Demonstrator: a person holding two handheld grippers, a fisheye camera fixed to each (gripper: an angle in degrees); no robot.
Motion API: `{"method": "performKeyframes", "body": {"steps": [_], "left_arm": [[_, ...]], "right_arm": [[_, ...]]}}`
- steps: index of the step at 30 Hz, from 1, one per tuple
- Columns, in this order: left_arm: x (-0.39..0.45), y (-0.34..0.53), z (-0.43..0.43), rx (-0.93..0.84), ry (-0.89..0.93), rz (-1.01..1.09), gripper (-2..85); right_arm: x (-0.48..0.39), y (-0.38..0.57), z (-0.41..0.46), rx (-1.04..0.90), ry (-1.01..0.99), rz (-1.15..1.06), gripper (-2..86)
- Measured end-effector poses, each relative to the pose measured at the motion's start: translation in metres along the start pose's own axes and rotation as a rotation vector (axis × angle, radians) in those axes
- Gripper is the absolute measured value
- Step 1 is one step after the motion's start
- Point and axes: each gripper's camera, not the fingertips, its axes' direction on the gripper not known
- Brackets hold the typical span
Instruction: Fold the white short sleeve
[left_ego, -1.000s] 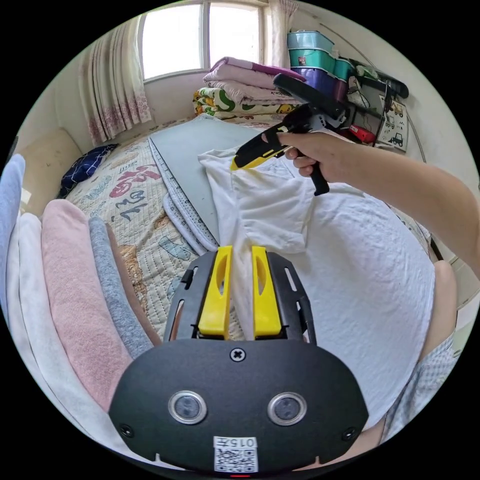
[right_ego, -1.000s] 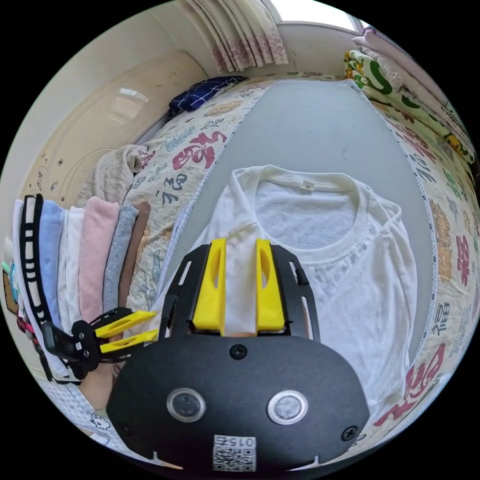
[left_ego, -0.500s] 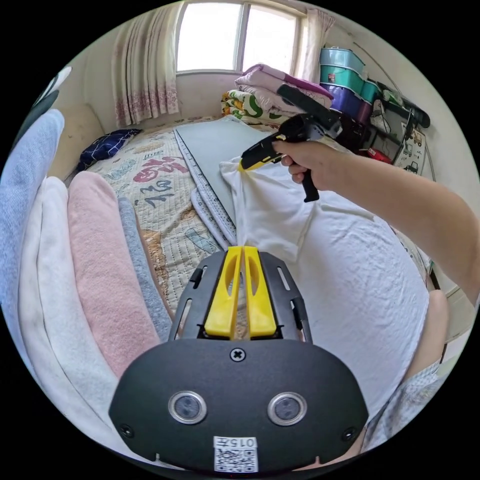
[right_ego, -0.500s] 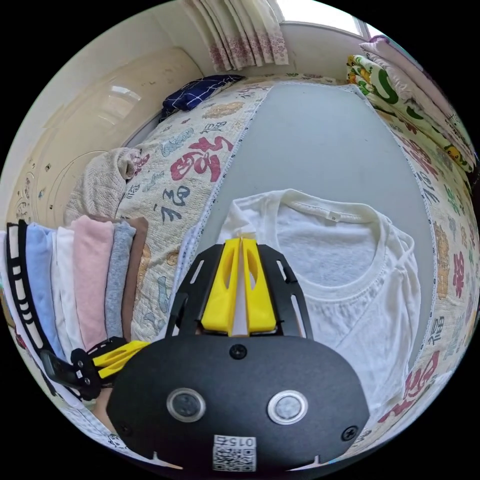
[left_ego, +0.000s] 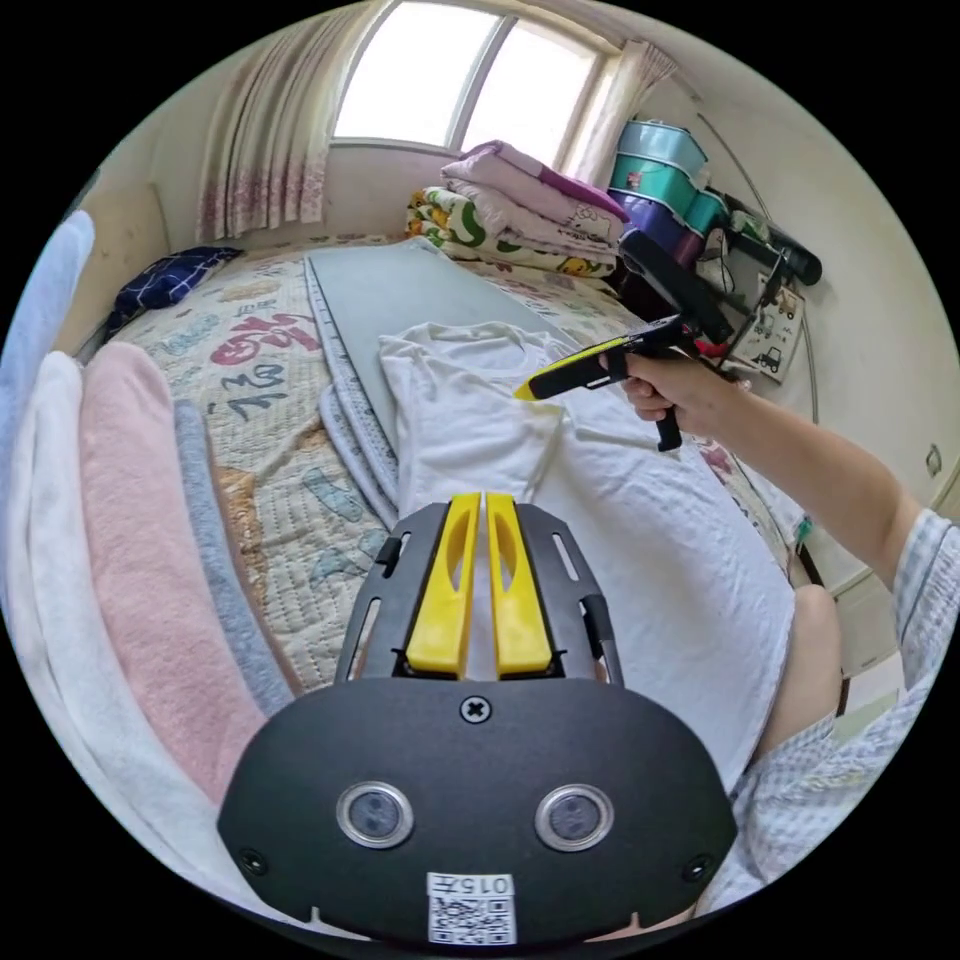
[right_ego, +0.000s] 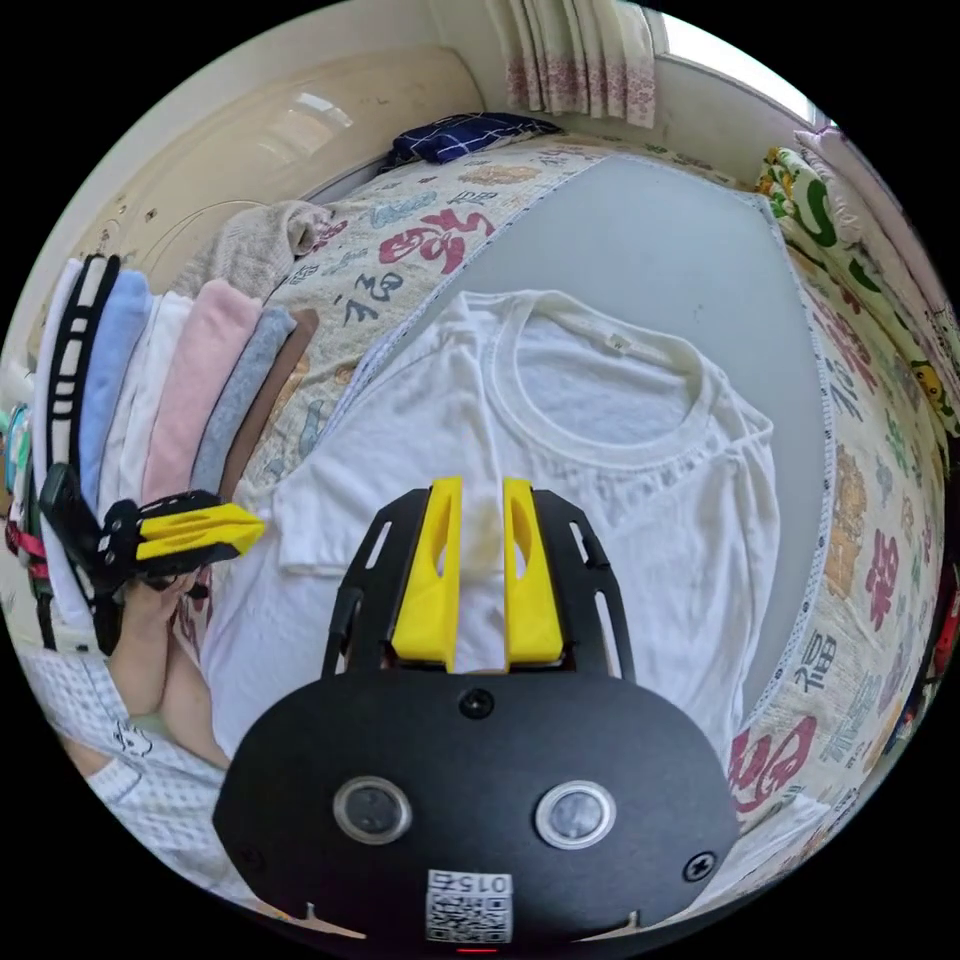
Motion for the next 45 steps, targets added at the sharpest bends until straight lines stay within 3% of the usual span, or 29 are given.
{"method": "performKeyframes", "body": {"steps": [6,8,12,18,23,29,31,36,39,45], "left_arm": [[0.015,0.001,0.015,-0.074,-0.123,0.034,-0.1],[0.017,0.001,-0.002,-0.028,-0.170,0.034,0.7],[0.018,-0.002,-0.025,0.051,-0.198,0.056,2.1],[-0.007,-0.063,-0.009,0.183,-0.304,-0.131,8.0],[-0.054,-0.138,0.043,0.048,-0.221,-0.231,10.2],[-0.097,-0.161,0.087,-0.006,-0.119,-0.353,11.2],[-0.098,-0.166,0.095,-0.029,-0.173,-0.318,10.8],[-0.091,-0.174,0.101,-0.071,-0.214,-0.262,5.3],[-0.081,-0.174,0.093,-0.068,-0.238,-0.221,1.5],[-0.060,-0.142,0.009,0.176,-0.210,-0.275,-0.1]], "right_arm": [[-0.026,-0.019,-0.018,-0.039,-0.041,-0.002,1.3],[-0.021,-0.022,-0.039,-0.018,-0.107,0.016,2.3],[0.001,-0.022,-0.086,0.105,-0.036,0.102,3.8],[0.026,-0.071,-0.132,0.230,0.087,0.322,10.9],[0.013,-0.137,-0.155,0.253,0.082,0.377,13.4],[-0.016,-0.198,-0.152,0.265,0.063,0.425,14.4],[-0.027,-0.208,-0.158,0.303,0.080,0.416,15.0],[-0.065,-0.244,-0.176,0.260,-0.014,0.365,7.4],[-0.102,-0.258,-0.196,0.249,0.071,0.354,3.1],[-0.178,-0.237,-0.307,0.433,0.067,0.359,1.0]]}}
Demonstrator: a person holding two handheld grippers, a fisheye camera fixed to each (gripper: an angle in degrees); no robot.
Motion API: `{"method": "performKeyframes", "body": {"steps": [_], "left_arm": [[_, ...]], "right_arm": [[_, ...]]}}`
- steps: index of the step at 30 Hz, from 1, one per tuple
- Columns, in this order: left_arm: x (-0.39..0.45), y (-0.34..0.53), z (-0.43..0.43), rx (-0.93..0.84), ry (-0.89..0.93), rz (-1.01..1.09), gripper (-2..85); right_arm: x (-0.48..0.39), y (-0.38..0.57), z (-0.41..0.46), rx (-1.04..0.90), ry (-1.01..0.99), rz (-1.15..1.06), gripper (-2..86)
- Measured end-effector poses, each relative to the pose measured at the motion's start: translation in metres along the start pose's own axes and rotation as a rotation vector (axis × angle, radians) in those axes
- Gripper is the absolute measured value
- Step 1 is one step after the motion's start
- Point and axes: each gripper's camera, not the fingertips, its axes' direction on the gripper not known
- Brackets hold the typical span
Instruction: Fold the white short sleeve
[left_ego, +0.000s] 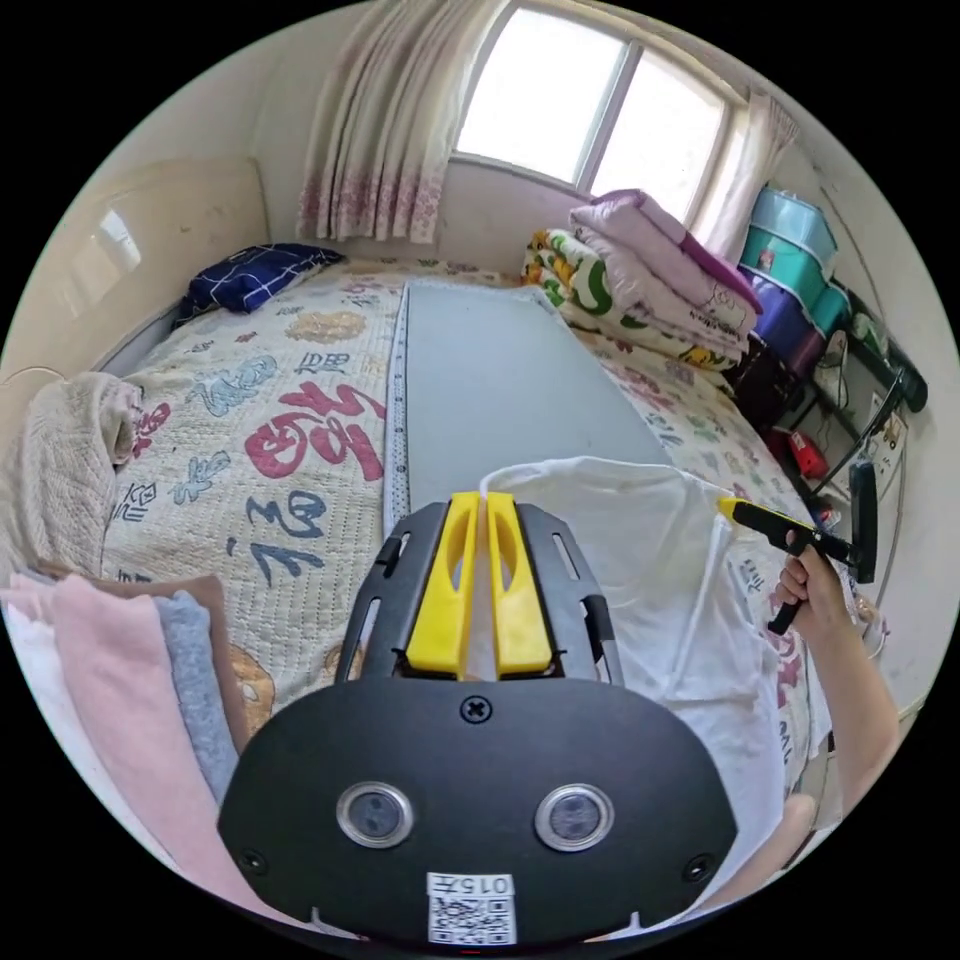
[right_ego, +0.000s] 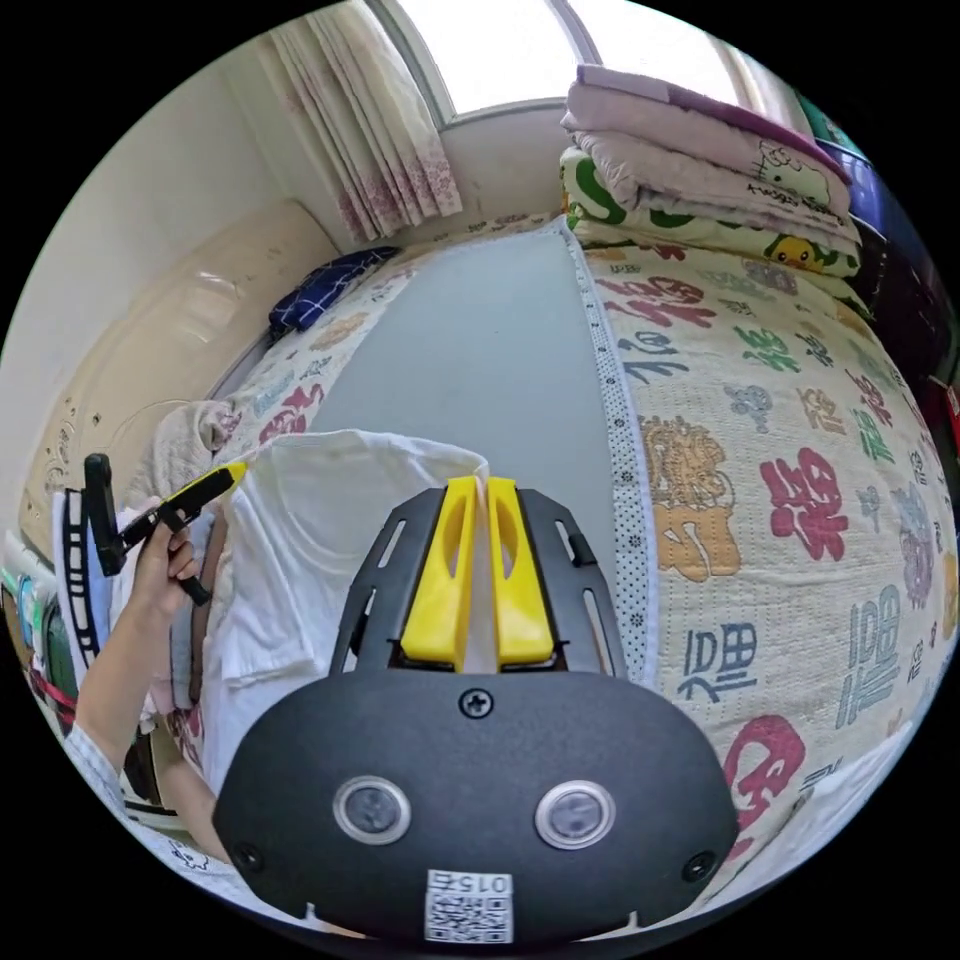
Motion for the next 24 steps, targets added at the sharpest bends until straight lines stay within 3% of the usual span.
{"method": "performKeyframes", "body": {"steps": [5,9,14,17,20,24], "left_arm": [[0.031,0.087,-0.114,0.154,0.089,0.073,-0.3],[0.045,0.176,-0.187,0.168,0.209,0.171,-0.1],[0.060,0.296,-0.227,-0.126,0.342,0.479,0.5],[0.072,0.339,-0.211,-0.377,0.303,0.595,1.3],[0.069,0.355,-0.209,-0.503,0.280,0.601,2.6],[0.053,0.341,-0.237,-0.440,0.296,0.529,3.5]], "right_arm": [[-0.080,0.064,-0.142,0.100,-0.104,-0.110,0.5],[-0.133,0.145,-0.232,0.097,-0.147,-0.212,0.2],[-0.190,0.271,-0.314,-0.106,-0.280,-0.342,1.7],[-0.218,0.318,-0.292,-0.358,-0.286,-0.337,3.2],[-0.229,0.336,-0.278,-0.527,-0.246,-0.240,4.9],[-0.227,0.313,-0.326,-0.374,-0.312,-0.125,7.2]]}}
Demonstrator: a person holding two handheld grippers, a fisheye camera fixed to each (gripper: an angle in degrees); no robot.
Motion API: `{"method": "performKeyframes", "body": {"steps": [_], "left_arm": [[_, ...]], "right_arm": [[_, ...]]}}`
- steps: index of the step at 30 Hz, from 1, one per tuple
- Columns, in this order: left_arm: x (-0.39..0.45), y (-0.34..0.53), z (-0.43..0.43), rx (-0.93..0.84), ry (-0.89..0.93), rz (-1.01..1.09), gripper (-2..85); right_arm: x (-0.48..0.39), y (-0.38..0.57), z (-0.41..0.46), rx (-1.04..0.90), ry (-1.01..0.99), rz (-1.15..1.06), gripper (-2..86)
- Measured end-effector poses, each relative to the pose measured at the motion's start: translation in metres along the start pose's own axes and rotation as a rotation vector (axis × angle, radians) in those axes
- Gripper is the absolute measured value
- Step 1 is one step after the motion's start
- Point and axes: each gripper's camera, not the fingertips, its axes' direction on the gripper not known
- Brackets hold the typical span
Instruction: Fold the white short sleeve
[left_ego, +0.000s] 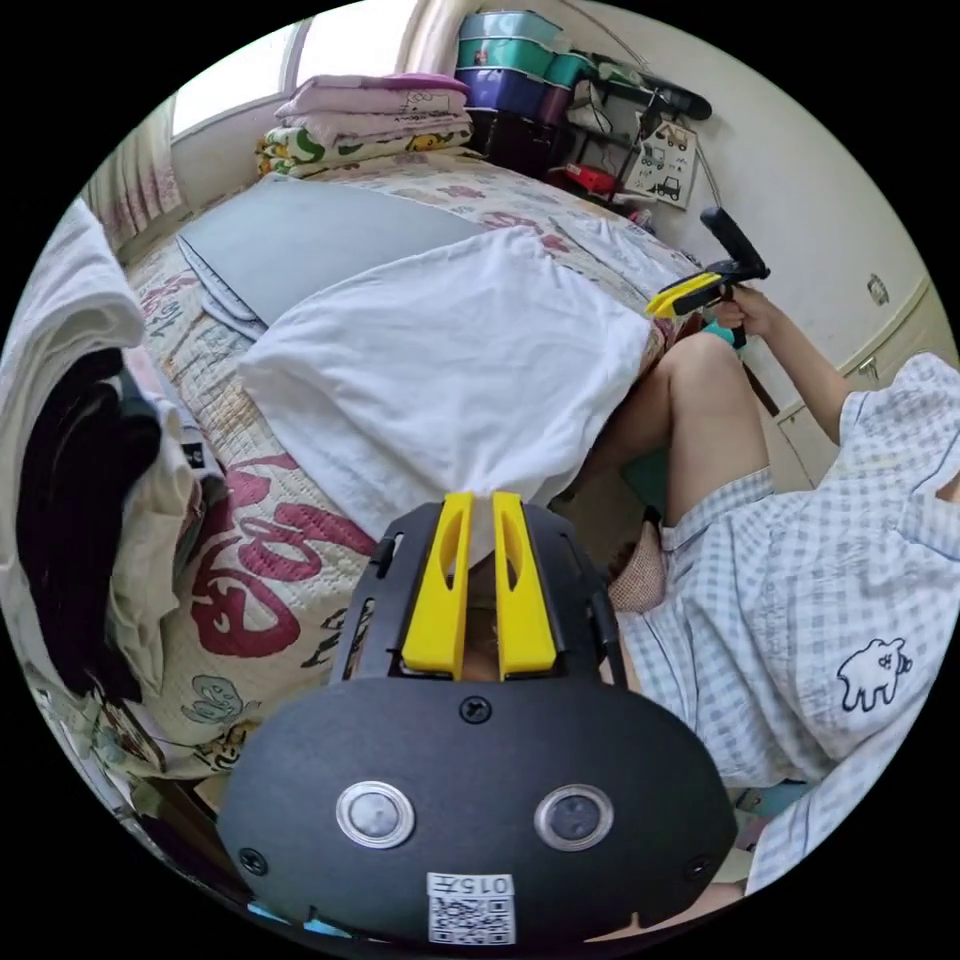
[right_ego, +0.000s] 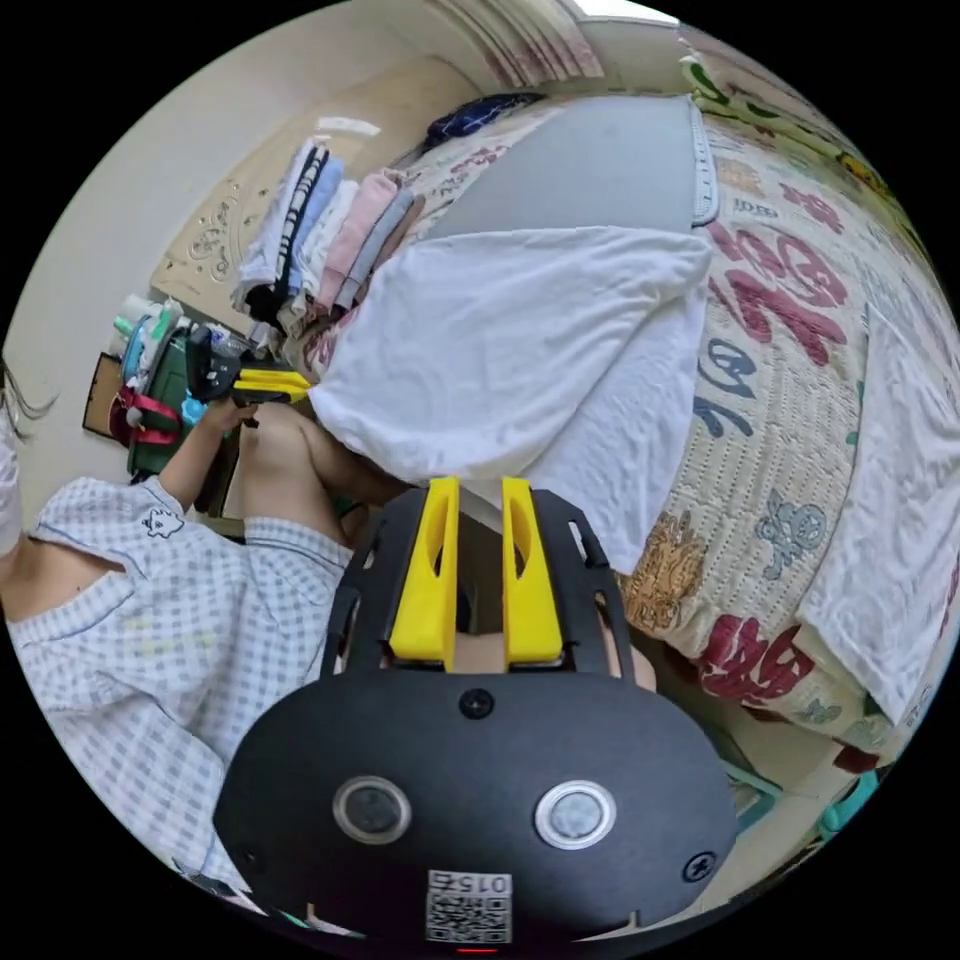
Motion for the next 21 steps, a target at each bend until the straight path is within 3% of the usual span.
{"method": "performKeyframes", "body": {"steps": [2,7,11,14,21], "left_arm": [[-0.012,-0.006,-0.017,0.086,-0.026,-0.062,4.2],[-0.039,-0.043,-0.003,0.170,-0.036,-0.195,8.7],[-0.081,-0.070,0.021,0.281,-0.258,-0.503,13.7],[-0.121,-0.081,0.038,0.265,-0.316,-0.662,15.8],[-0.186,-0.056,0.062,0.333,-0.039,-0.831,13.0]], "right_arm": [[0.005,-0.015,-0.037,0.163,-0.041,0.082,7.6],[0.026,-0.072,-0.063,0.359,-0.014,0.265,10.2],[0.044,-0.138,-0.048,0.356,-0.053,0.363,11.6],[0.053,-0.179,-0.032,0.311,-0.025,0.417,11.6],[0.050,-0.230,-0.017,0.315,-0.097,0.406,10.8]]}}
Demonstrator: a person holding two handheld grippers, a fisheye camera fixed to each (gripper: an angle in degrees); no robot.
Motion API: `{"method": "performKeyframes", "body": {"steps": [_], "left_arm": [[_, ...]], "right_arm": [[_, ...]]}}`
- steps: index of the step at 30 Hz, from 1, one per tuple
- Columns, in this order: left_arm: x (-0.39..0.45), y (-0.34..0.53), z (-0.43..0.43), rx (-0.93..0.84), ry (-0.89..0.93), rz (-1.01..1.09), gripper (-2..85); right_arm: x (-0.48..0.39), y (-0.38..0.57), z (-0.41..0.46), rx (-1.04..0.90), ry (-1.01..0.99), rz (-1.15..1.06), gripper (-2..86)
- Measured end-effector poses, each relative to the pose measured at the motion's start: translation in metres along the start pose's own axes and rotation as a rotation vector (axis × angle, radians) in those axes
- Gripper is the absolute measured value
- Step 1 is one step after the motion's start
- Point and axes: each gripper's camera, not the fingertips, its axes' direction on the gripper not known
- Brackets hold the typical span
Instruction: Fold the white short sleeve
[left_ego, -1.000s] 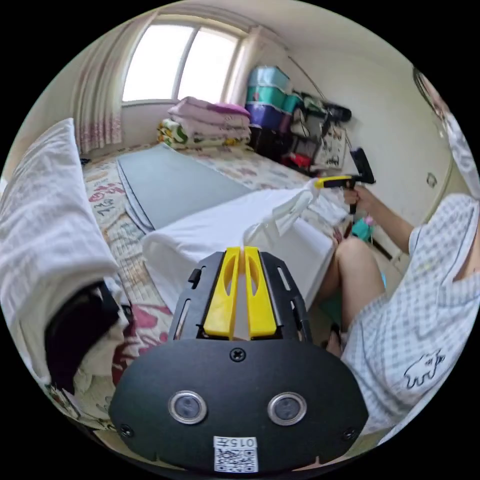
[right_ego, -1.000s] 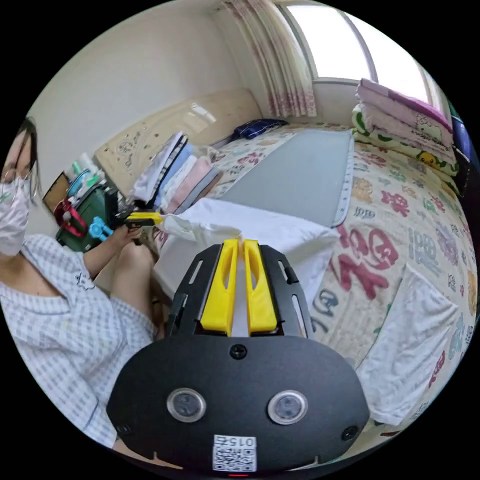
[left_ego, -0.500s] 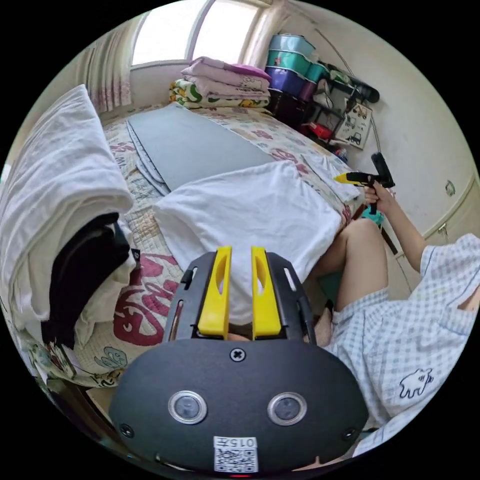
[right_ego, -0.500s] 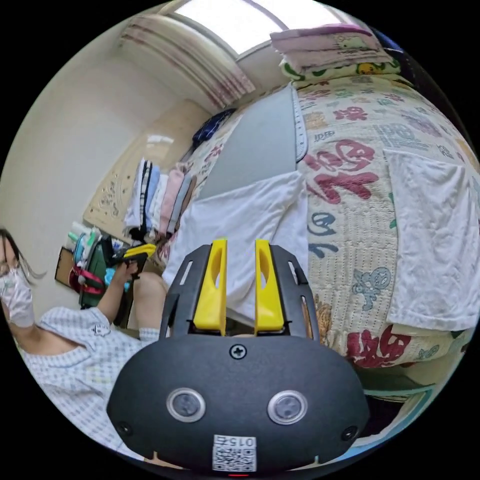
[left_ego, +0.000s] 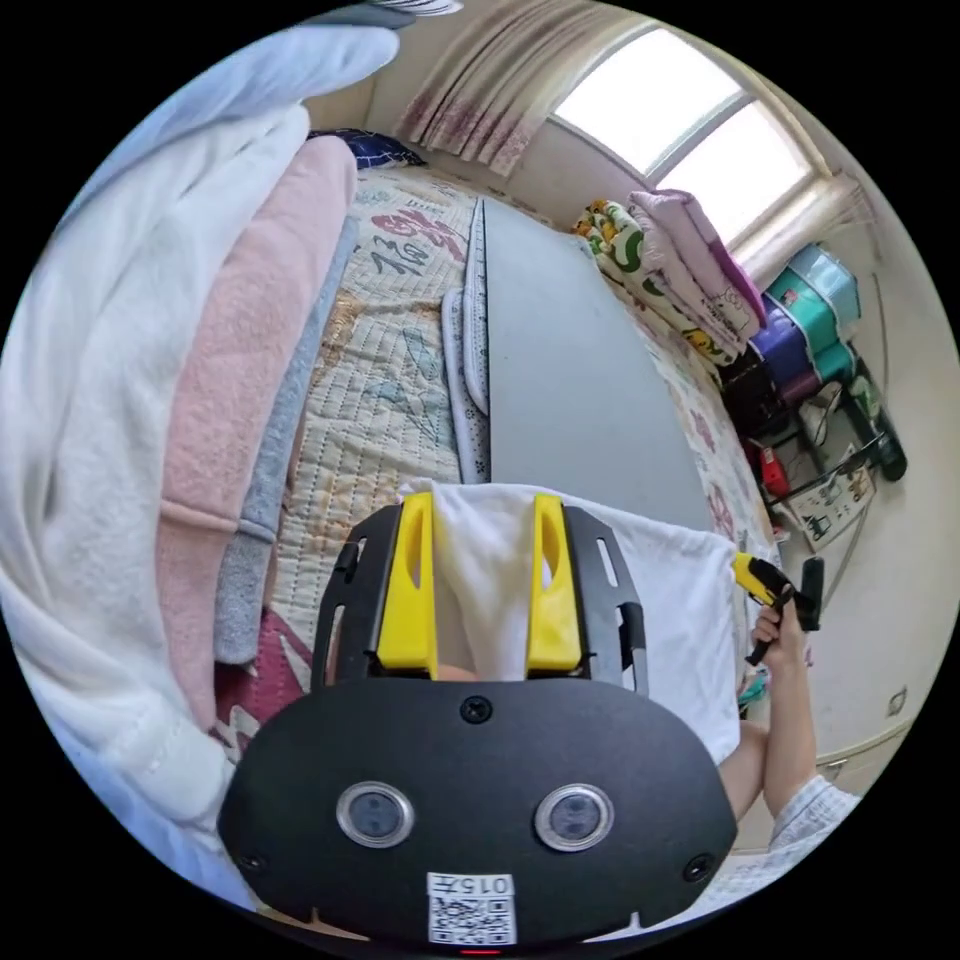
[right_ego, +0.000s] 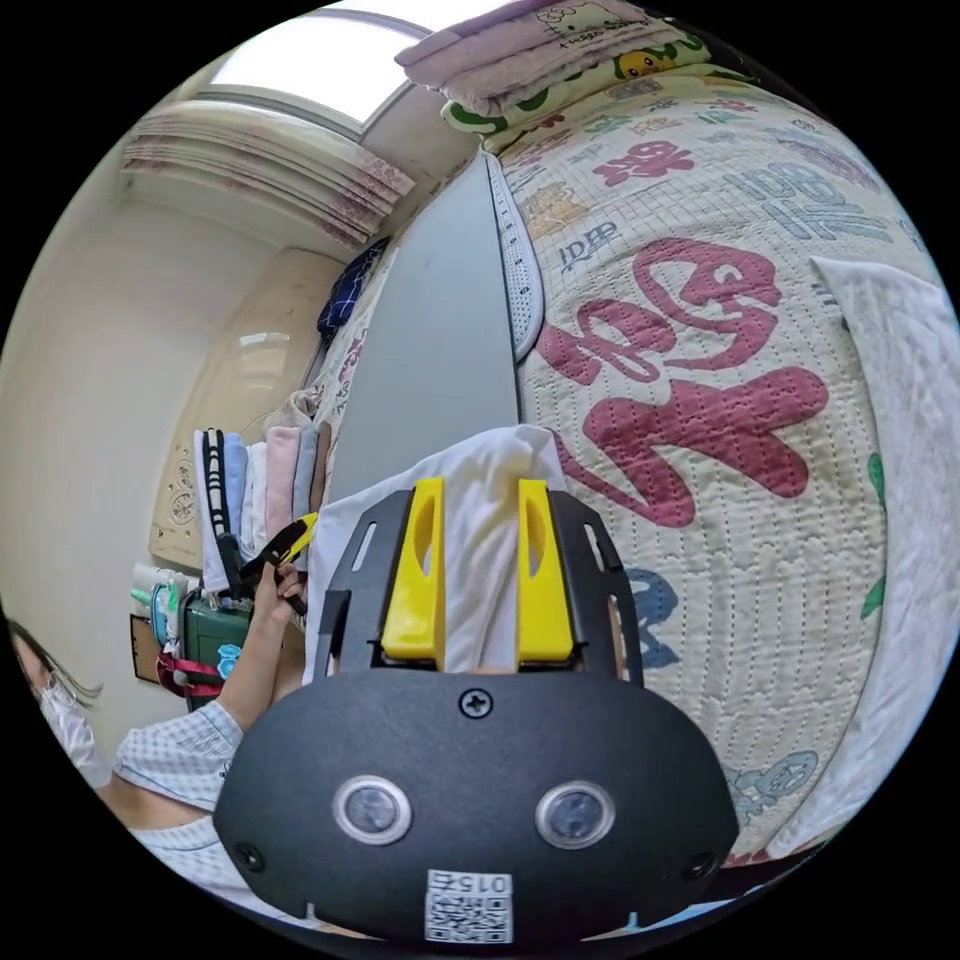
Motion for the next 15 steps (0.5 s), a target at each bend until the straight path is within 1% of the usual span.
{"method": "performKeyframes", "body": {"steps": [2,4,6,8,10,13,15], "left_arm": [[-0.010,-0.004,0.007,-0.012,0.074,-0.061,11.4],[-0.012,-0.008,0.006,0.010,0.064,-0.062,10.1],[-0.016,-0.014,0.005,0.029,0.072,-0.058,7.1],[-0.019,-0.024,0.007,0.004,0.072,-0.034,4.2],[-0.021,-0.028,0.006,-0.003,0.052,-0.017,2.0],[-0.025,-0.031,0.004,0.001,0.098,-0.006,0.8],[-0.025,-0.032,0.003,0.009,0.095,0.000,0.4]], "right_arm": [[-0.006,-0.007,-0.001,0.039,-0.039,0.042,10.3],[-0.011,-0.013,-0.004,0.072,-0.050,0.057,9.5],[-0.018,-0.019,-0.006,0.100,0.007,0.064,7.0],[-0.030,-0.025,-0.003,0.097,0.056,0.057,2.1],[-0.040,-0.026,0.001,0.093,0.042,0.057,1.1],[-0.057,-0.024,0.000,0.133,0.054,0.072,0.2],[-0.067,-0.024,-0.002,0.161,0.059,0.085,0.0]]}}
